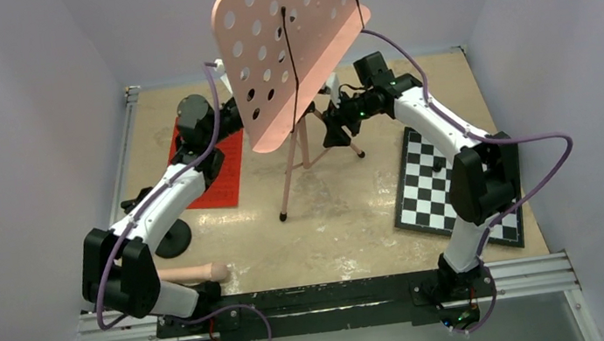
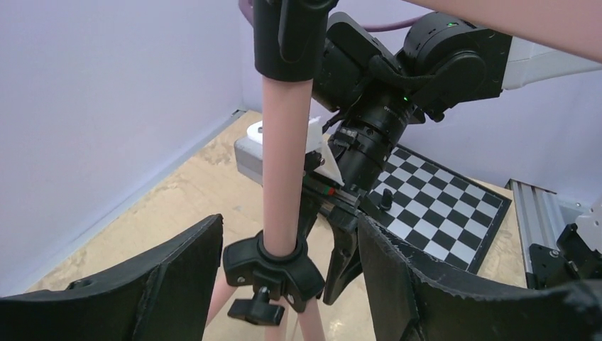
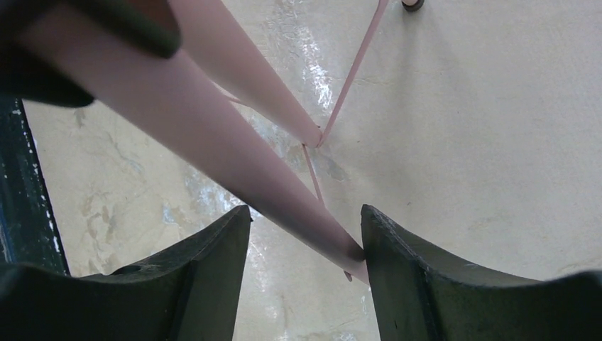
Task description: Pack up the instrument practice props
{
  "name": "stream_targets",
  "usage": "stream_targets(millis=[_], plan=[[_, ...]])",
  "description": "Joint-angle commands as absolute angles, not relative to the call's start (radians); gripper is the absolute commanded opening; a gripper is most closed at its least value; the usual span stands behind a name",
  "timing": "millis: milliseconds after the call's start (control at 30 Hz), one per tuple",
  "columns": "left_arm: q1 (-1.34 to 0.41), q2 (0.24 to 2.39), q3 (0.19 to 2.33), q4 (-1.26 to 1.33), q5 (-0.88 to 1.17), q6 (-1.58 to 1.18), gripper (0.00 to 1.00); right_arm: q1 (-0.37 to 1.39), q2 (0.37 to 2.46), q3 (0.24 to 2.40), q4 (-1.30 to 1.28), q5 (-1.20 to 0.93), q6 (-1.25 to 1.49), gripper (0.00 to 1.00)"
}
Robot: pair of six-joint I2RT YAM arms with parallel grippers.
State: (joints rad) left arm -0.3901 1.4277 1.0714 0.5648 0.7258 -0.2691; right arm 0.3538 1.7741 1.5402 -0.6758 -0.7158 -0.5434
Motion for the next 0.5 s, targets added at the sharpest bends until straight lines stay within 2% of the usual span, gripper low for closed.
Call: stream_targets(millis=[0, 133, 467], plan=[[-0.411, 1.457, 1.137, 0.714, 0.7, -0.275, 0.72, 0.353, 1.739, 1.518, -0.722, -0.708, -0.46, 0.6], [-0.418, 1.482, 1.169, 0.702, 0.673, -0.291, 0.67, 0.356, 1.737, 1.504, -0.705, -0.678, -0.42, 0.54], [-0.438, 1.54, 1.244, 0.659, 0.688, -0.284, 0.59, 0.354, 1.741, 1.506, -0.66, -0.58, -0.369, 0.51]])
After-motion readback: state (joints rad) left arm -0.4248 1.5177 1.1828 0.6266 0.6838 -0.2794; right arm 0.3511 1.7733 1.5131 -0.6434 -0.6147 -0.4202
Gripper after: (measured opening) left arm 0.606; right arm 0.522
